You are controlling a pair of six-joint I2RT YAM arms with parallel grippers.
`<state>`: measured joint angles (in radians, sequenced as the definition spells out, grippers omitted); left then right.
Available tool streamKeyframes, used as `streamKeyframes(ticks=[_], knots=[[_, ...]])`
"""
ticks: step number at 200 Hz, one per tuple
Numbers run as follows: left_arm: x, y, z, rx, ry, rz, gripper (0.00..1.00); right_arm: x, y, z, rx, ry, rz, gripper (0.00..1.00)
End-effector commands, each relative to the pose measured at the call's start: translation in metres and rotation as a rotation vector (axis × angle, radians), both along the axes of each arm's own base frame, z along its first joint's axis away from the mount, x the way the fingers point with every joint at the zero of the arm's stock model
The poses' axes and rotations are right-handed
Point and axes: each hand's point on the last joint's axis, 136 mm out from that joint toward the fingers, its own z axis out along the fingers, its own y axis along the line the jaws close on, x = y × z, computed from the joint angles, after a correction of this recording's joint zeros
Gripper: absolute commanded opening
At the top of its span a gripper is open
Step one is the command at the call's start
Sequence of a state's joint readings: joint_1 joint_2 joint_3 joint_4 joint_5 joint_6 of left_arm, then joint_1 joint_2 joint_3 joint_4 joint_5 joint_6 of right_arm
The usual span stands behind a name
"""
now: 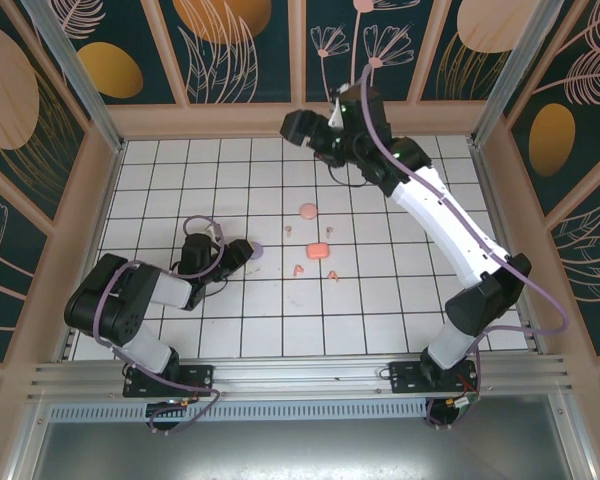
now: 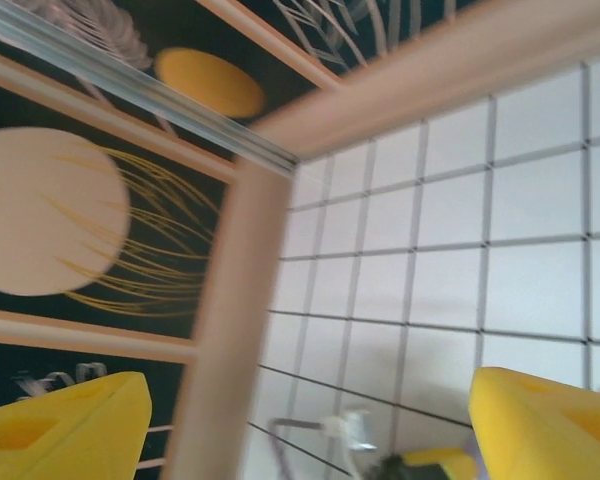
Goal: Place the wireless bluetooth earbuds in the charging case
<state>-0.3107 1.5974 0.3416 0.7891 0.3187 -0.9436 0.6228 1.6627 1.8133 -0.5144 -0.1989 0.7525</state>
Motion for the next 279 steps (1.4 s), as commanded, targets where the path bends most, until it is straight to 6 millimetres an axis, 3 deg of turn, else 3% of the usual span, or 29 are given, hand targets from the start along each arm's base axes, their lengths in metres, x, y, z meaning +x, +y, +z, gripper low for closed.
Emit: streamKeyframes(ticks=[1, 51, 92, 119, 134, 149, 216, 279], knots=[[0.001, 0.025, -0.003, 0.115, 0.009, 0.076, 0.49, -0.006, -0.019, -0.028, -0.083, 0.013, -0.048, 0.82], [0.004, 0.050, 0.055, 0.262, -0.148, 0.139, 0.57, -0.029, -0.049, -0.122, -0.290, 0.172, -0.088, 0.79], [0.008, 0.059, 0.110, 0.330, -0.297, 0.159, 0.66, -0.047, -0.053, -0.191, -0.423, 0.281, -0.039, 0.79], [0.010, 0.060, 0.132, 0.357, -0.355, 0.151, 0.81, -0.052, -0.053, -0.224, -0.530, 0.315, -0.016, 0.80], [0.013, 0.059, 0.139, 0.361, -0.371, 0.150, 0.98, -0.054, -0.053, -0.241, -0.591, 0.336, -0.008, 0.80], [0.016, 0.057, 0.145, 0.357, -0.383, 0.148, 0.99, -0.055, -0.052, -0.258, -0.645, 0.357, 0.004, 0.80], [0.033, 0.052, 0.159, 0.371, -0.410, 0.139, 0.99, -0.056, -0.057, -0.315, -0.823, 0.409, 0.032, 0.80], [0.041, 0.058, 0.156, 0.396, -0.397, 0.183, 0.99, -0.049, -0.048, -0.331, -0.843, 0.414, 0.067, 0.79]])
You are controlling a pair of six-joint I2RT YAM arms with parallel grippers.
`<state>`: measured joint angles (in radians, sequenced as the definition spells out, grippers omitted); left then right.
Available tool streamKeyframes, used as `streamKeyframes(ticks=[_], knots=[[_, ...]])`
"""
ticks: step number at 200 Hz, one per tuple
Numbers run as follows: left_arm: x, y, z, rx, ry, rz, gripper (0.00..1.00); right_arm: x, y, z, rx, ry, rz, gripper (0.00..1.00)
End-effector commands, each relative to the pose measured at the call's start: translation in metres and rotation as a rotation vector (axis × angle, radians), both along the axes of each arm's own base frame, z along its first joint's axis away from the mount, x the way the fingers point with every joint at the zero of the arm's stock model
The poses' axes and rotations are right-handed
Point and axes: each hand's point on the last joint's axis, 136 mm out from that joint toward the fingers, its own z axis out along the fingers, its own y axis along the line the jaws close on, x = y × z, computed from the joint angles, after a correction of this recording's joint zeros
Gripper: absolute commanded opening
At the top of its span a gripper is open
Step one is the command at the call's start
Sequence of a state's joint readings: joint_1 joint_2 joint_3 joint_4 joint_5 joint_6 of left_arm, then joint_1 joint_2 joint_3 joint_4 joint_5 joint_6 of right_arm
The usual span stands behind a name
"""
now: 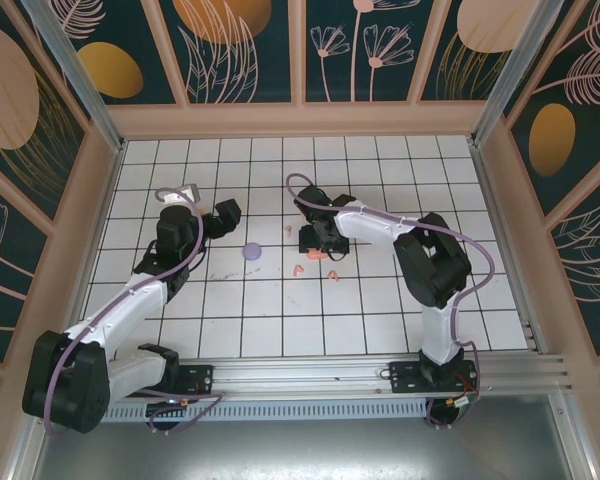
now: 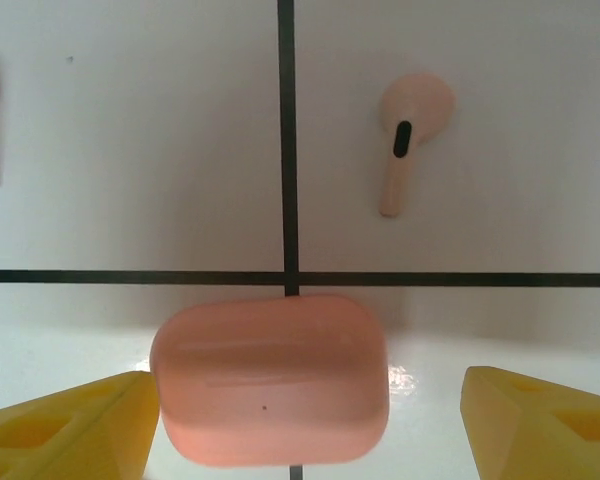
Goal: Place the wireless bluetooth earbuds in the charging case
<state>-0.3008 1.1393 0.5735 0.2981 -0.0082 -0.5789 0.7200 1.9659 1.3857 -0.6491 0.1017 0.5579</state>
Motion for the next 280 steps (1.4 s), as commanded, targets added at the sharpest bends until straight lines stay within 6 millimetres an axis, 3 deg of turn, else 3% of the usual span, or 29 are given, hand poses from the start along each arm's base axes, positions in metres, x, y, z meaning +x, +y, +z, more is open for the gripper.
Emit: streamKeyframes(ticks=[1, 169, 212, 235, 280], knots=[[0.006, 0.008, 0.008, 0.019, -0.022, 0.041, 0.99, 0.006, 0.004, 0.000, -0.024, -0.010, 0.028, 0.79], [0.006, 0.001, 0.019, -0.006, -0.027, 0.007, 0.99, -0.004, 0.010, -0.032, -0.015, 0.063, 0.038, 0.71], [0.001, -0.004, 0.021, -0.100, -0.016, 0.005, 0.99, -0.008, 0.011, -0.035, -0.003, 0.075, 0.039, 0.53], [-0.006, -0.016, 0.014, -0.149, -0.024, -0.067, 0.99, -0.008, 0.014, -0.019, 0.035, 0.051, 0.020, 0.49], [-0.027, -0.051, 0.021, -0.295, -0.147, -0.296, 0.99, 0.004, 0.022, 0.056, 0.189, -0.067, -0.063, 0.48]])
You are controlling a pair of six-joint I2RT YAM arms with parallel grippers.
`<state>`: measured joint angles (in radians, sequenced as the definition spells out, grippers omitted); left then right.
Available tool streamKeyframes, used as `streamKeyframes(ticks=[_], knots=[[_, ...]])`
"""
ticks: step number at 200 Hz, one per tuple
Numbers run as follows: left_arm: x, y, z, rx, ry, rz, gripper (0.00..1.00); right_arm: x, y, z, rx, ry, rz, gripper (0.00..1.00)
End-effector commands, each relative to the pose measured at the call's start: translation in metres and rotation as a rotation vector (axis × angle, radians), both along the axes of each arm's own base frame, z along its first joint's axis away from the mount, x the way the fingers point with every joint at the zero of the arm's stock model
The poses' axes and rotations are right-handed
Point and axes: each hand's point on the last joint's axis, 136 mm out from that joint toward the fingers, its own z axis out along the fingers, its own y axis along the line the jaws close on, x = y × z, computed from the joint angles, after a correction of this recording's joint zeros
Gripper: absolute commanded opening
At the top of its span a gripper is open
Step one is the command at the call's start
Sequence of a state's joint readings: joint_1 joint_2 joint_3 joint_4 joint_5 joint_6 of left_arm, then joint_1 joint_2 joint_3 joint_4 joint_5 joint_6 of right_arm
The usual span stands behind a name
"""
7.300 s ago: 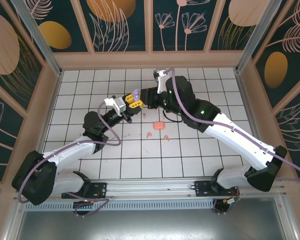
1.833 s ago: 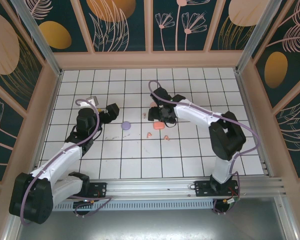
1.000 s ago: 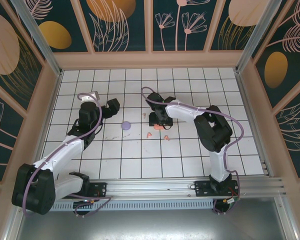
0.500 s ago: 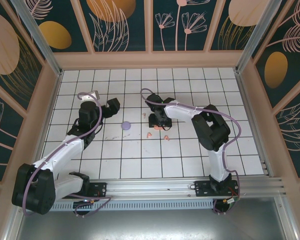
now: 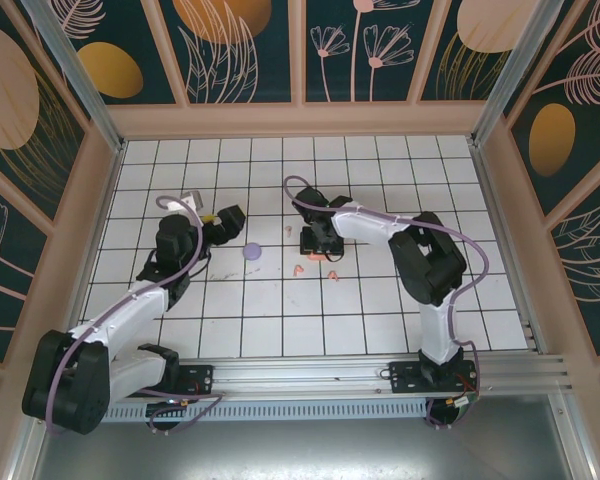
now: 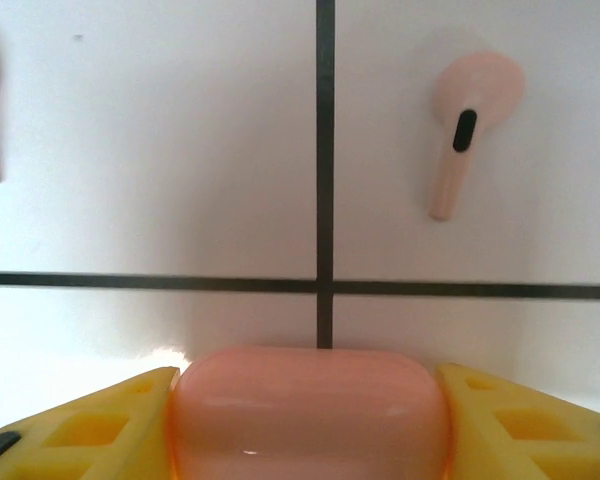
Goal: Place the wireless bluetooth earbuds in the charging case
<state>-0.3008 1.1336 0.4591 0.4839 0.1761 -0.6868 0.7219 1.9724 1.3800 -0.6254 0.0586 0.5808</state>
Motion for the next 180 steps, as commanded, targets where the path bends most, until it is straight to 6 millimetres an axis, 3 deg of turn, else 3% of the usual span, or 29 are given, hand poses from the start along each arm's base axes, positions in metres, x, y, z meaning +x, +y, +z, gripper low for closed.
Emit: streamKeyframes(ticks=[1, 41, 81, 109, 139, 174, 180], knots=[[-0.010, -0.024, 0.028, -0.132, -0.134, -0.148, 0.99, 0.007, 0.014, 0.061, 0.147, -0.090, -0.061, 0.48], [-0.021, -0.041, 0.043, -0.233, -0.230, -0.248, 0.98, 0.028, 0.030, 0.126, 0.362, -0.150, -0.180, 0.48], [-0.029, -0.068, 0.044, -0.271, -0.279, -0.310, 0.98, 0.047, 0.051, 0.172, 0.559, -0.165, -0.305, 0.48], [-0.034, -0.087, 0.047, -0.334, -0.314, -0.347, 0.92, 0.052, 0.065, 0.194, 0.677, -0.160, -0.389, 0.48], [-0.032, -0.094, 0.052, -0.445, -0.348, -0.364, 0.83, 0.051, 0.080, 0.214, 0.736, -0.173, -0.414, 0.48], [-0.027, -0.095, 0.057, -0.528, -0.381, -0.368, 0.67, 0.047, 0.089, 0.221, 0.740, -0.180, -0.403, 0.48], [-0.024, -0.097, 0.049, -0.531, -0.362, -0.365, 0.64, 0.046, 0.089, 0.222, 0.741, -0.178, -0.403, 0.48]])
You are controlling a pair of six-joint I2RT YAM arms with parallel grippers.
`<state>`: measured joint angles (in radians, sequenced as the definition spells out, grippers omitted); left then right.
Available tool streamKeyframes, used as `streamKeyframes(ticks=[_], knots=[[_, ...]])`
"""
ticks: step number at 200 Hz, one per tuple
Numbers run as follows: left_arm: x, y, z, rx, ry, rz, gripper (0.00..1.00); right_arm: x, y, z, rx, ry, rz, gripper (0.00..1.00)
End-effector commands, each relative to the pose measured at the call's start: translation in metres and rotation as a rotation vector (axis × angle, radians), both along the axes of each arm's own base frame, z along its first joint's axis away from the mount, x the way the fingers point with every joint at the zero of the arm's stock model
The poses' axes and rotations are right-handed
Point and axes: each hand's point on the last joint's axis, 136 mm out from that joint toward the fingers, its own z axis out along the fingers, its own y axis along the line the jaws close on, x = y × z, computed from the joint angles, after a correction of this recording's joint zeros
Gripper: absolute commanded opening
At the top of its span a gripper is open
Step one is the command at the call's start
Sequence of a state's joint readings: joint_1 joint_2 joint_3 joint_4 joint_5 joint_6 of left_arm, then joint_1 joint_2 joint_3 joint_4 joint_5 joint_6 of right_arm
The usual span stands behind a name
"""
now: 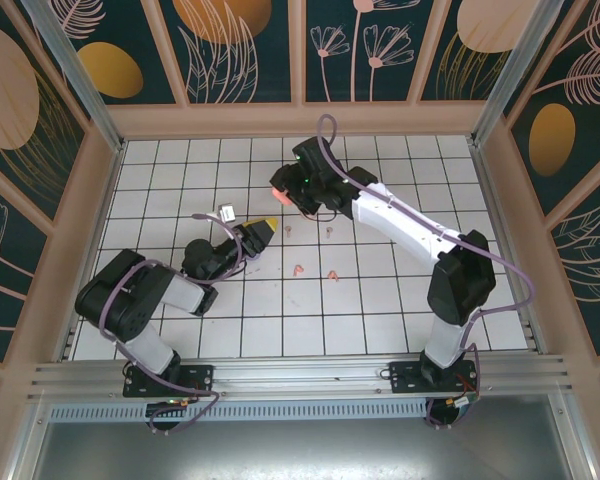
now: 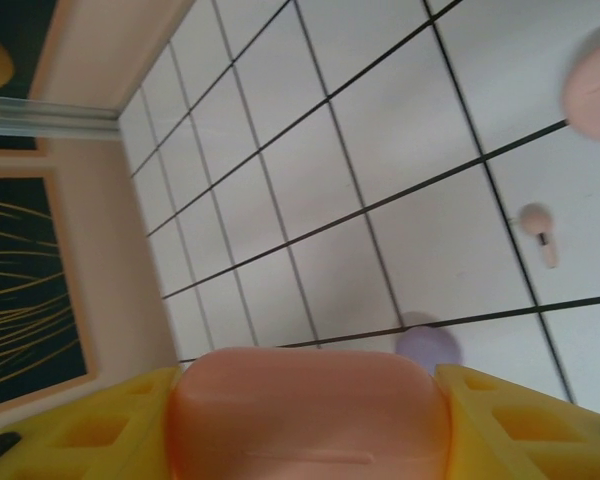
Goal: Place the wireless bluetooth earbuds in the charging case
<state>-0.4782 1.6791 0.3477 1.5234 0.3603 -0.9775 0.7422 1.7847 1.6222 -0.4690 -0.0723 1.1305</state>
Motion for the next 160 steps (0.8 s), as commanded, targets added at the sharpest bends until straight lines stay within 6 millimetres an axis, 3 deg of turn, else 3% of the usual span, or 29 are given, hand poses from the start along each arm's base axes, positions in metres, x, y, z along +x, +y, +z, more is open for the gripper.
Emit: streamKeyframes(ticks=[1, 41, 109, 117, 160], knots=[[-0.004, 0.002, 0.052, -0.170, -0.169, -0.011, 0.64, 0.002, 0.007, 0.025, 0.057, -0.033, -0.025, 0.48], [0.002, -0.003, 0.052, -0.181, -0.174, -0.015, 0.59, -0.002, 0.006, 0.026, 0.039, -0.041, -0.029, 0.48], [0.008, -0.002, 0.064, -0.141, -0.211, 0.025, 0.67, -0.006, 0.003, 0.020, 0.016, -0.036, -0.031, 0.48], [0.006, -0.001, 0.076, -0.147, -0.240, 0.028, 0.68, -0.006, 0.003, 0.018, 0.013, -0.033, -0.031, 0.48], [0.014, -0.004, 0.087, -0.109, -0.261, 0.046, 0.69, -0.010, 0.008, 0.020, 0.020, -0.035, -0.014, 0.47]])
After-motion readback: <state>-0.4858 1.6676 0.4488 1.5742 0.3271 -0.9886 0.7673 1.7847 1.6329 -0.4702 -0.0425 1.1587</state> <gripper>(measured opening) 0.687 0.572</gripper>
